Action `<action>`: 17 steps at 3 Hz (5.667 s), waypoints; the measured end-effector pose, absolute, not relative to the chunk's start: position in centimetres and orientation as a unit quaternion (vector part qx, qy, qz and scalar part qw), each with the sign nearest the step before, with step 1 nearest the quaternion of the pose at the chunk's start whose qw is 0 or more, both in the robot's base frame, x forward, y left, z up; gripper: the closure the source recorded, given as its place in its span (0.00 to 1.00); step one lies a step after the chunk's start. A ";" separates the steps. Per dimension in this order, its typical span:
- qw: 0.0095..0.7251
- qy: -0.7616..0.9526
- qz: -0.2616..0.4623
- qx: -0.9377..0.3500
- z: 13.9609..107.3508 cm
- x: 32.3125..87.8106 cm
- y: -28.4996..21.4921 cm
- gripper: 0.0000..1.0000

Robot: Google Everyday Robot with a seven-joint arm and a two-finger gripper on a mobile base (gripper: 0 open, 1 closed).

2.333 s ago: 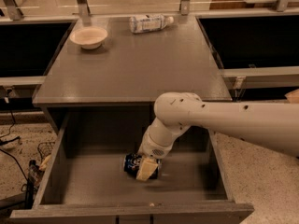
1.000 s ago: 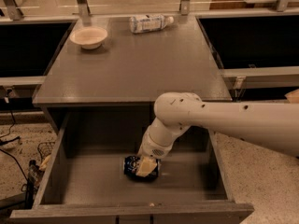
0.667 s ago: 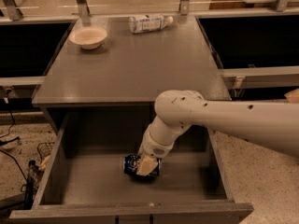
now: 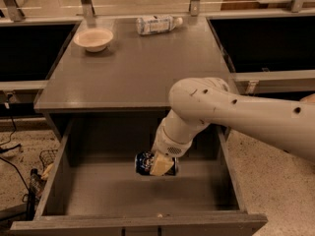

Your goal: Pick pepsi can from top drawer and place on counter

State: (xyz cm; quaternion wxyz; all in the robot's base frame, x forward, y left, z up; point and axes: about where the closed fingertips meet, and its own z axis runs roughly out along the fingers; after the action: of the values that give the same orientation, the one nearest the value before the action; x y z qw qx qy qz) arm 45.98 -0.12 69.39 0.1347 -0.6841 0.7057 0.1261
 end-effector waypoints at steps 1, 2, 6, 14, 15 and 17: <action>0.153 0.724 0.094 -0.666 73.1 47.2 -2.9 1.00; 0.174 0.738 0.068 -0.648 76.0 48.2 -5.2 1.00; 0.185 0.738 0.041 -0.647 80.2 51.2 -7.1 1.00; 0.203 0.725 -0.008 -0.658 90.3 61.7 -7.5 1.00; 0.202 0.725 0.002 -0.659 89.3 62.9 -7.0 1.00; 0.197 0.718 0.015 -0.667 87.3 64.3 -5.3 1.00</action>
Offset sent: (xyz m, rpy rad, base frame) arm 0.0299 -0.0810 0.1010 -0.0376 -0.1733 -0.1851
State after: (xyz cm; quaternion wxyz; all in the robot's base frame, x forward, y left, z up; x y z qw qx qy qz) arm 64.29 -5.32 87.28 0.1968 -0.6672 0.7183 0.0153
